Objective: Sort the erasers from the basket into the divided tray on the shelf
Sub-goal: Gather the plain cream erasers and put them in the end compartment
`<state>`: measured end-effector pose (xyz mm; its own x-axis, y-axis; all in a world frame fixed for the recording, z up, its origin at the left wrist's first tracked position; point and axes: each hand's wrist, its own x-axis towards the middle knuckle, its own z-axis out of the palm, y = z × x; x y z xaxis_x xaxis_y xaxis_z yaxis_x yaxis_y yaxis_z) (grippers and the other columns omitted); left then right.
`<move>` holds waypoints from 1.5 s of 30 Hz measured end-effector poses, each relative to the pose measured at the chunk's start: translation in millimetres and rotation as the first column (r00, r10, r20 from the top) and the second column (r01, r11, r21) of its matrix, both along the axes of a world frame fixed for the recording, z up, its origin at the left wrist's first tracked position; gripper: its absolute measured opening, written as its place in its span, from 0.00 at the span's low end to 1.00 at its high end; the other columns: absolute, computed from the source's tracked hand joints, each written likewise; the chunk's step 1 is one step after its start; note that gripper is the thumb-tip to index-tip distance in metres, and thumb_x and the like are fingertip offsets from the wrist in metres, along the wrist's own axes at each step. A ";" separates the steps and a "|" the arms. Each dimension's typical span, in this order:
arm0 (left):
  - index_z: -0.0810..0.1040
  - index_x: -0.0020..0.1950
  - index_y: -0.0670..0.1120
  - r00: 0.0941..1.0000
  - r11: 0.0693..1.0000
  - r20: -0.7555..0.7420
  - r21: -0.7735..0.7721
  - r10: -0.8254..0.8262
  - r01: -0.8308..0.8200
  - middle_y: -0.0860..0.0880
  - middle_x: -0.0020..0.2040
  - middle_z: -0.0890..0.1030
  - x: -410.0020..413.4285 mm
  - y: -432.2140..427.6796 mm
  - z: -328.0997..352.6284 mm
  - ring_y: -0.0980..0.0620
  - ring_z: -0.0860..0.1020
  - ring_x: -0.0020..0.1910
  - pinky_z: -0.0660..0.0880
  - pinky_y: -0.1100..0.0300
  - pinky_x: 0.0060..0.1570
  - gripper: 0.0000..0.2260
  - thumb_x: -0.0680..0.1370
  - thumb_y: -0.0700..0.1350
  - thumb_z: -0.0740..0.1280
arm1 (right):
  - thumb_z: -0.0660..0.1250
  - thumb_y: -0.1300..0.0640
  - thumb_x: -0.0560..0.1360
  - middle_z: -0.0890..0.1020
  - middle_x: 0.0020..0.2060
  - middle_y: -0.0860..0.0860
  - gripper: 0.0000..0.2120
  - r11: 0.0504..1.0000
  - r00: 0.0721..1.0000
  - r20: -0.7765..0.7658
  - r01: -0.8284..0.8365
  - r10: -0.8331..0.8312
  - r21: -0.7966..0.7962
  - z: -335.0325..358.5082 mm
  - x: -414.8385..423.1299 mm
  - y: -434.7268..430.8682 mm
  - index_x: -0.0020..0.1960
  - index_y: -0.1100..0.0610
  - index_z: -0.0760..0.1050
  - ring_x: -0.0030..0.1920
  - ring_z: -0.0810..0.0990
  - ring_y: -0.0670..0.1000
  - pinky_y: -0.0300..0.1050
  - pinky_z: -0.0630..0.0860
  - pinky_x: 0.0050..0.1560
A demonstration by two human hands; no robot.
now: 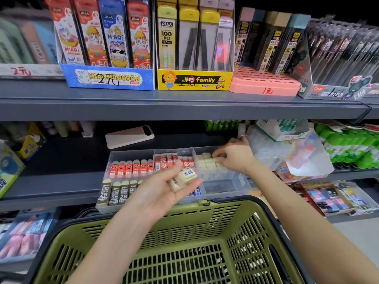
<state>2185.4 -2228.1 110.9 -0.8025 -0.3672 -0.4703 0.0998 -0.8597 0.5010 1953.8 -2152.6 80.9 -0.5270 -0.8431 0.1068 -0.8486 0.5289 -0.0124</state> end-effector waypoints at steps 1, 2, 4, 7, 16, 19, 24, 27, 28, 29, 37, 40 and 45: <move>0.76 0.54 0.35 1.000 1.000 -0.003 0.001 0.003 -0.003 0.31 0.55 0.80 0.1 0.0 0.5 0.32 0.80 0.52 0.81 0.52 0.33 0.18 0.66 0.39 0.72 | 0.60 0.52 0.76 0.82 0.52 0.44 0.13 1.000 1.000 0.015 -0.006 0.006 0.019 -2.1 -1.7 0.4 0.55 0.42 0.80 0.60 0.72 0.52 0.50 0.46 0.68; 0.76 0.53 0.36 1.000 1.000 -0.004 0.005 0.008 -0.008 0.31 0.53 0.80 0.1 0.2 1.0 0.32 0.81 0.51 0.81 0.52 0.33 0.18 0.66 0.40 0.72 | 0.58 0.54 0.77 0.82 0.54 0.44 0.14 1.000 0.999 0.032 -0.002 0.001 0.025 -2.9 -3.6 1.8 0.57 0.43 0.79 0.61 0.71 0.52 0.49 0.45 0.68; 0.77 0.53 0.36 1.000 1.000 -0.002 0.014 0.020 -0.020 0.31 0.51 0.81 -0.6 0.7 2.1 0.32 0.81 0.49 0.81 0.53 0.32 0.18 0.66 0.41 0.72 | 0.57 0.56 0.78 0.80 0.57 0.45 0.16 1.000 0.998 0.056 0.009 -0.010 0.016 -1.1 -6.3 5.5 0.59 0.45 0.77 0.62 0.71 0.51 0.48 0.47 0.68; 0.77 0.54 0.36 1.000 0.999 0.007 0.028 0.024 -0.024 0.32 0.51 0.81 -2.6 2.6 3.3 0.32 0.81 0.49 0.81 0.54 0.31 0.20 0.65 0.42 0.73 | 0.55 0.56 0.79 0.80 0.57 0.45 0.16 0.999 1.000 0.000 0.011 -0.011 -0.041 6.4 2.3 11.6 0.62 0.46 0.75 0.63 0.70 0.51 0.46 0.51 0.65; 0.76 0.55 0.34 0.997 0.998 -0.039 -0.002 -0.063 0.063 0.32 0.52 0.81 -10.9 8.9 3.3 0.35 0.82 0.49 0.79 0.60 0.27 0.23 0.66 0.48 0.72 | 0.61 0.48 0.78 0.81 0.54 0.42 0.13 0.912 0.887 0.318 -0.221 0.336 -0.347 45.3 83.2 33.3 0.52 0.50 0.82 0.59 0.74 0.48 0.55 0.63 0.64; 0.78 0.51 0.34 0.997 0.998 -0.037 -0.002 -0.068 0.068 0.33 0.50 0.82 -12.2 12.2 3.4 0.36 0.83 0.46 0.79 0.61 0.27 0.21 0.67 0.48 0.71 | 0.61 0.48 0.78 0.80 0.56 0.42 0.13 0.906 0.872 0.354 -0.199 0.337 -0.374 46.7 90.9 36.7 0.52 0.51 0.83 0.60 0.73 0.45 0.53 0.63 0.65; 0.74 0.57 0.33 1.000 0.998 -0.005 -0.066 -0.003 0.003 0.32 0.49 0.82 -17.4 12.9 3.5 0.37 0.83 0.48 0.80 0.58 0.33 0.24 0.68 0.49 0.71 | 0.68 0.53 0.74 0.82 0.41 0.43 0.03 0.815 0.802 0.513 0.058 0.306 -0.577 42.6 82.0 46.3 0.44 0.52 0.79 0.44 0.78 0.41 0.38 0.72 0.49; 0.71 0.60 0.35 0.998 0.998 0.022 -0.035 0.051 -0.051 0.30 0.50 0.81 -14.2 5.3 1.2 0.34 0.81 0.50 0.81 0.52 0.35 0.20 0.73 0.45 0.68 | 0.71 0.54 0.72 0.81 0.38 0.45 0.04 0.741 0.856 0.511 0.289 0.084 -0.606 38.3 46.9 44.8 0.44 0.53 0.78 0.39 0.78 0.44 0.36 0.72 0.41; 0.70 0.61 0.35 0.998 0.998 0.021 -0.025 0.051 -0.051 0.30 0.51 0.80 -11.7 2.6 0.7 0.33 0.81 0.51 0.81 0.50 0.36 0.17 0.76 0.42 0.66 | 0.71 0.54 0.71 0.82 0.39 0.47 0.06 0.763 0.898 0.439 0.302 -0.026 -0.572 35.8 34.6 42.4 0.47 0.55 0.80 0.41 0.78 0.46 0.38 0.72 0.42; 0.70 0.62 0.34 0.999 0.999 0.016 -0.020 0.043 -0.043 0.30 0.52 0.80 -8.6 0.2 0.4 0.33 0.81 0.51 0.81 0.49 0.36 0.15 0.78 0.39 0.63 | 0.71 0.55 0.71 0.83 0.42 0.51 0.09 0.794 0.928 0.358 0.295 -0.105 -0.531 33.4 24.8 38.4 0.49 0.57 0.81 0.43 0.79 0.49 0.41 0.72 0.43; 0.73 0.58 0.31 1.000 0.994 0.010 -0.109 0.020 -0.019 0.31 0.51 0.81 1.5 -4.3 -0.7 0.36 0.83 0.47 0.81 0.47 0.36 0.17 0.70 0.34 0.66 | 0.63 0.54 0.76 0.78 0.50 0.56 0.09 0.974 0.994 0.028 0.105 -0.101 -0.201 13.7 0.9 -9.3 0.52 0.57 0.79 0.49 0.77 0.58 0.43 0.67 0.40; 0.77 0.53 0.33 0.997 0.972 0.073 -0.233 0.014 0.003 0.36 0.46 0.83 2.4 -7.0 -4.8 0.42 0.84 0.41 0.81 0.51 0.36 0.19 0.65 0.40 0.70 | 0.61 0.52 0.77 0.77 0.52 0.55 0.10 0.992 0.983 -0.179 0.027 -0.048 -0.119 12.6 1.7 -9.0 0.54 0.53 0.79 0.49 0.77 0.57 0.40 0.64 0.39; 0.80 0.55 0.40 0.987 0.933 0.157 -0.357 0.020 0.038 0.41 0.51 0.84 2.9 -8.0 -9.1 0.49 0.78 0.42 0.75 0.62 0.31 0.22 0.63 0.47 0.73 | 0.67 0.54 0.73 0.79 0.46 0.55 0.06 0.975 0.978 -0.208 -0.029 -0.018 -0.221 7.4 8.0 7.2 0.45 0.53 0.83 0.43 0.77 0.60 0.43 0.69 0.38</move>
